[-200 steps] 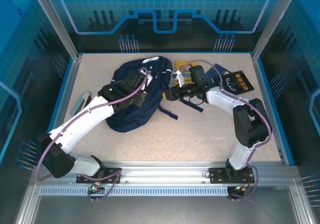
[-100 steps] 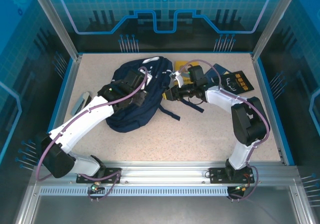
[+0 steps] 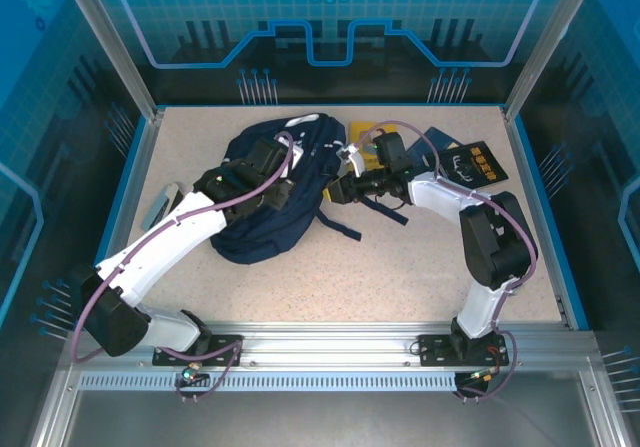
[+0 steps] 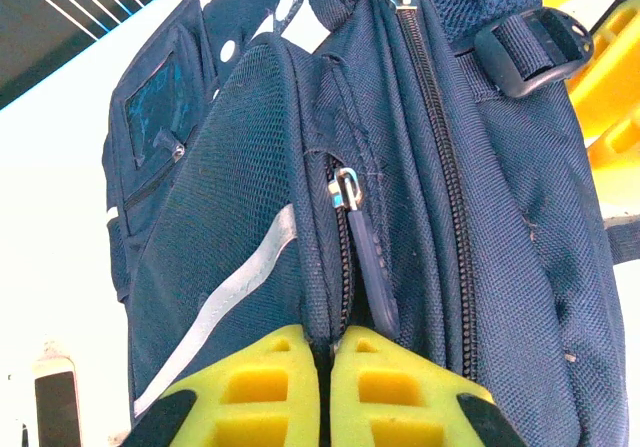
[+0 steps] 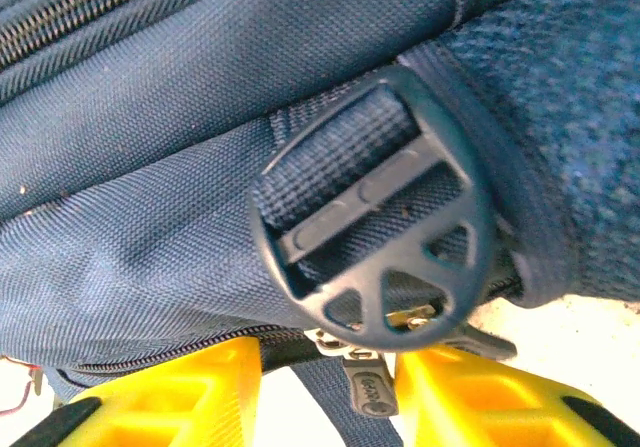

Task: Pack the student bag
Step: Unzip the student bag at the center of the table.

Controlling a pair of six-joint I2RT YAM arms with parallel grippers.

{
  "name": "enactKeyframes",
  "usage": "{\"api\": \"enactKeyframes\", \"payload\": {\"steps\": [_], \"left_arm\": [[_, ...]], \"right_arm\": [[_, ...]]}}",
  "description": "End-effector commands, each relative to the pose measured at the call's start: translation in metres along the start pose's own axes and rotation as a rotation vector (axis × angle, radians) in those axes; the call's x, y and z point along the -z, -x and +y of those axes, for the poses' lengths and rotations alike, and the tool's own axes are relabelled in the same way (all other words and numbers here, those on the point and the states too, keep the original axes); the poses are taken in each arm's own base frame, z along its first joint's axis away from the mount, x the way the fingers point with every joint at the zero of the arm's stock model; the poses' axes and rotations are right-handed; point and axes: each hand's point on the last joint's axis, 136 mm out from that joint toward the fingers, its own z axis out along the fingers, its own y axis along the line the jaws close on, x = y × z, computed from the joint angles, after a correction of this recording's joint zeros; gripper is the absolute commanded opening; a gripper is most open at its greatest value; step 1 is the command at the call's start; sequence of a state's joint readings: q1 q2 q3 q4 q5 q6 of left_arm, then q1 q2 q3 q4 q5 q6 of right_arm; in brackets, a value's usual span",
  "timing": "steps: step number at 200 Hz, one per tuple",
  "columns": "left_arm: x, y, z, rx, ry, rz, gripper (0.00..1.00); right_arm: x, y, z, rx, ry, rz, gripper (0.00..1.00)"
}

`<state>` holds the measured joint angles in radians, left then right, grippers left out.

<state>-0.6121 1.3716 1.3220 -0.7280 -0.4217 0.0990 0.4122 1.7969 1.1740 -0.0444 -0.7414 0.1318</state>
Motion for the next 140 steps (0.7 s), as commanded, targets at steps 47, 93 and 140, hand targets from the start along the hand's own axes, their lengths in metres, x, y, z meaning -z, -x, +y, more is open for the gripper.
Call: {"api": "enactKeyframes", "payload": {"steps": [47, 93, 140], "left_arm": [[0.022, 0.040, 0.014, 0.111, 0.025, -0.168, 0.00], [0.011, 0.039, 0.015, 0.165, 0.044, -0.142, 0.00], [-0.009, 0.045, 0.001, 0.281, -0.001, -0.119, 0.00]], "right_arm": [[0.004, 0.004, 0.002, 0.040, -0.060, -0.014, 0.06], [0.013, -0.006, 0.010, 0.077, -0.138, -0.026, 0.00], [0.017, -0.014, 0.030, 0.163, -0.267, -0.037, 0.00]]}}
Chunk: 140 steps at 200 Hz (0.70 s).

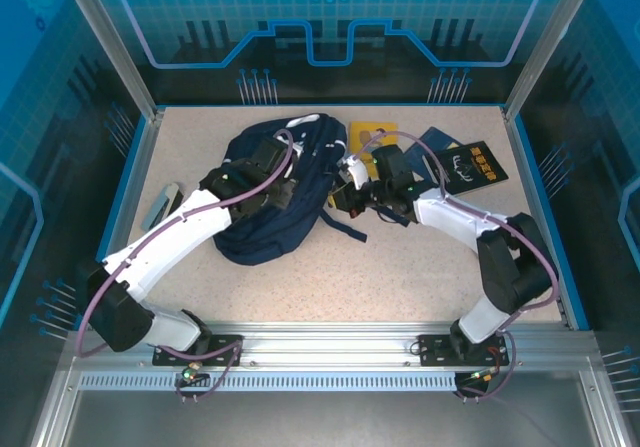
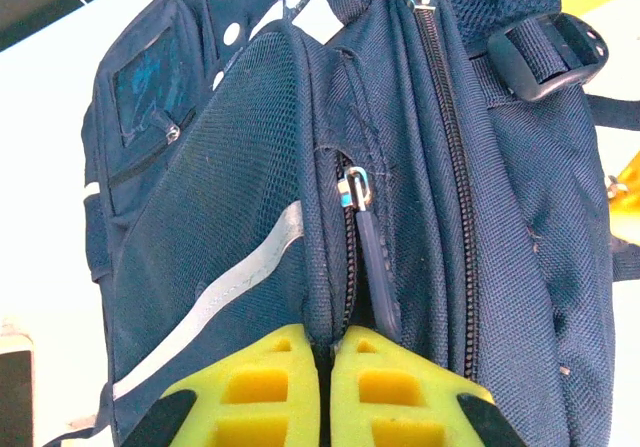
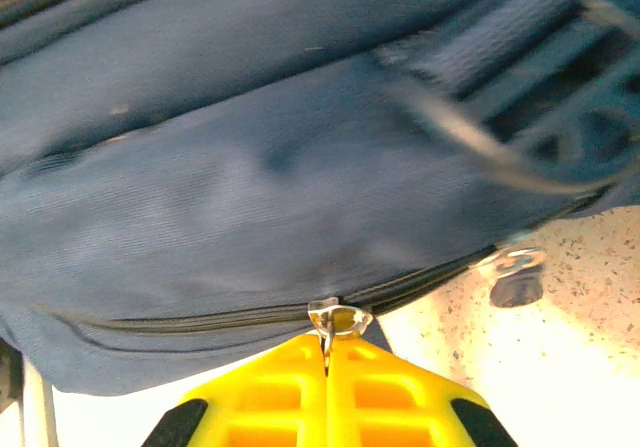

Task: Pack the student bag
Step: Unzip the student bag at the center of the table.

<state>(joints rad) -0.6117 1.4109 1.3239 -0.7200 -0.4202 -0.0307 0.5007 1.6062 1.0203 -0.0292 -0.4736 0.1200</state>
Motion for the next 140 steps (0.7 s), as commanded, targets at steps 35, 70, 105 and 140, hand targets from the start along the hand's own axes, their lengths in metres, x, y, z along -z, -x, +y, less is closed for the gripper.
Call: {"api": "enactKeyframes", "payload": {"steps": [35, 70, 105, 140], "left_arm": [[-0.010, 0.059, -0.016, 0.220, -0.076, -0.142, 0.00], [-0.021, 0.068, -0.030, 0.266, -0.133, -0.161, 0.00], [-0.034, 0.071, -0.042, 0.325, -0.183, -0.157, 0.00], [-0.043, 0.071, -0.049, 0.375, -0.211, -0.166, 0.00]], "right_arm": [[0.005, -0.006, 0.038, 0.078, -0.022, -0.019, 0.00], [-0.001, -0.017, 0.069, 0.041, 0.095, -0.019, 0.00], [-0.007, -0.026, 0.091, 0.008, 0.147, -0.023, 0.00], [-0.013, -0.032, 0.093, -0.020, 0.131, -0.028, 0.00]]}}
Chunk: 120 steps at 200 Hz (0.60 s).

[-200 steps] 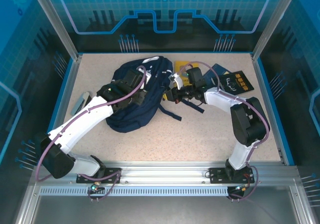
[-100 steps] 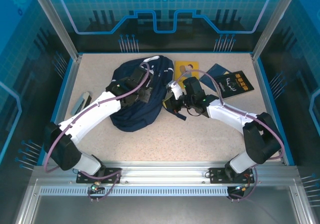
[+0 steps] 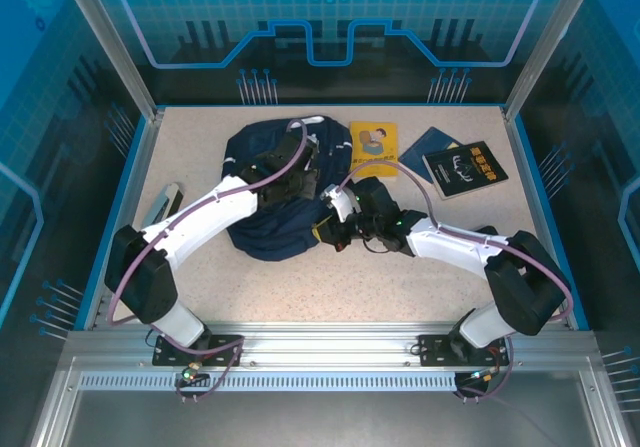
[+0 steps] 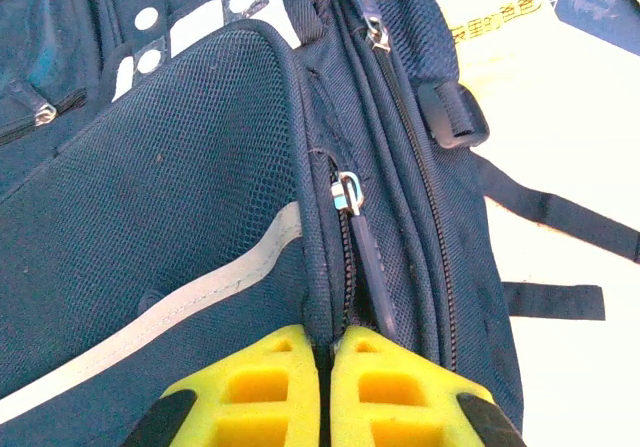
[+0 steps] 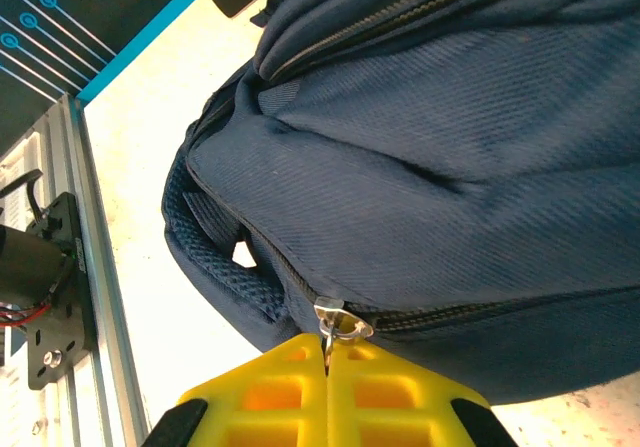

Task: Pack the student bag
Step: Unzip the student bag at the center of the table.

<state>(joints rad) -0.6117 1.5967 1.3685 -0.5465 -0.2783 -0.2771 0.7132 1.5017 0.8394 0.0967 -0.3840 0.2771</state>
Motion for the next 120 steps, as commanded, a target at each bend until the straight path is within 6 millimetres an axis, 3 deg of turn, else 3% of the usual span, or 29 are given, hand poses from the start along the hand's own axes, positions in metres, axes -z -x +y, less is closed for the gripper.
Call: {"api": "enactKeyframes", "payload": {"steps": [1, 21, 34, 46, 56, 76, 96, 114, 120], "left_arm": [[0.008, 0.046, -0.016, 0.108, -0.087, -0.167, 0.00], [0.011, 0.046, -0.015, 0.098, -0.092, -0.178, 0.00], [0.015, 0.043, -0.020, 0.067, -0.131, -0.188, 0.00], [0.020, 0.038, -0.026, 0.044, -0.185, -0.203, 0.00], [0.024, 0.034, -0.030, 0.034, -0.222, -0.214, 0.00], [0.027, 0.027, -0.031, 0.026, -0.248, -0.215, 0.00], [0.028, 0.025, -0.030, 0.027, -0.251, -0.217, 0.00], [0.030, 0.025, -0.030, 0.029, -0.252, -0.222, 0.00], [0.030, 0.026, -0.030, 0.030, -0.252, -0.224, 0.00]], "right_arm": [[0.002, 0.013, 0.021, 0.000, 0.058, -0.060, 0.00], [0.016, 0.019, 0.008, -0.081, 0.016, -0.092, 0.00], [0.034, 0.026, -0.006, -0.167, -0.033, -0.128, 0.09], [0.052, 0.031, -0.017, -0.235, -0.087, -0.166, 0.22], [0.064, 0.031, -0.025, -0.303, -0.119, -0.185, 0.40], [0.084, 0.028, -0.043, -0.475, -0.178, -0.194, 0.60], [0.095, 0.025, -0.058, -0.664, -0.231, -0.174, 0.63], [0.090, 0.017, -0.063, -0.791, -0.233, -0.132, 0.64], [0.091, 0.027, -0.061, -0.812, -0.216, -0.138, 0.64]]}}
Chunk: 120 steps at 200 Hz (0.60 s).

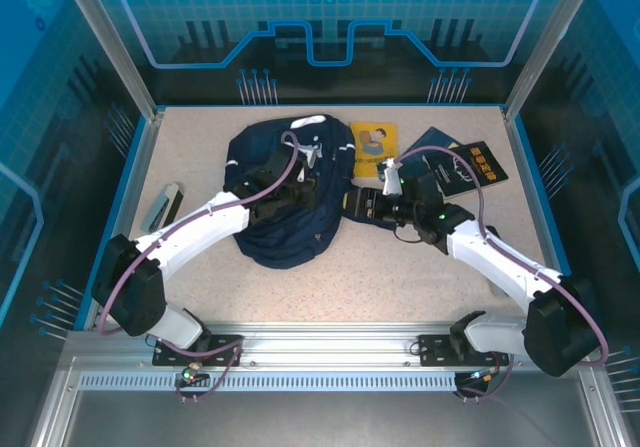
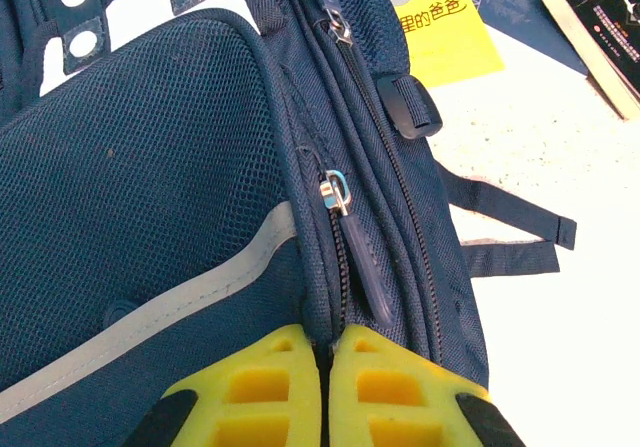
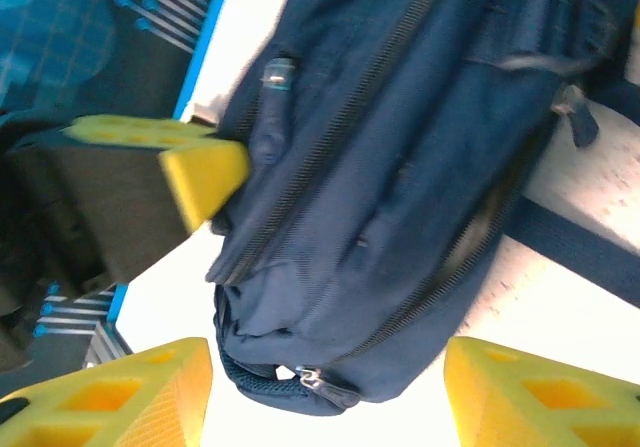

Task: Pack the student bag
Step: Unzip the student bag at the center of the table.

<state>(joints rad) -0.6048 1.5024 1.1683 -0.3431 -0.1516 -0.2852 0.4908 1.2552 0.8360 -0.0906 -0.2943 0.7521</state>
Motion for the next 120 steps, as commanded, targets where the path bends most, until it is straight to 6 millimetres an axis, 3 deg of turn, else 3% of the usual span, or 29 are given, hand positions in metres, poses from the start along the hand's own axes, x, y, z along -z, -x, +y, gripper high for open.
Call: {"api": "enactKeyframes", "payload": {"steps": [1, 56, 120], "left_arm": [[0.026, 0.046, -0.022, -0.006, -0.106, -0.176, 0.00], [0.028, 0.046, -0.023, -0.007, -0.111, -0.178, 0.00], [0.034, 0.048, -0.023, -0.003, -0.112, -0.183, 0.00]], "right_arm": [[-0.003, -0.007, -0.009, -0.239, -0.065, 0.089, 0.64], [-0.044, -0.010, 0.017, -0.304, 0.017, 0.205, 0.56], [-0.078, -0.029, 0.024, -0.311, 0.027, 0.304, 0.47]]}}
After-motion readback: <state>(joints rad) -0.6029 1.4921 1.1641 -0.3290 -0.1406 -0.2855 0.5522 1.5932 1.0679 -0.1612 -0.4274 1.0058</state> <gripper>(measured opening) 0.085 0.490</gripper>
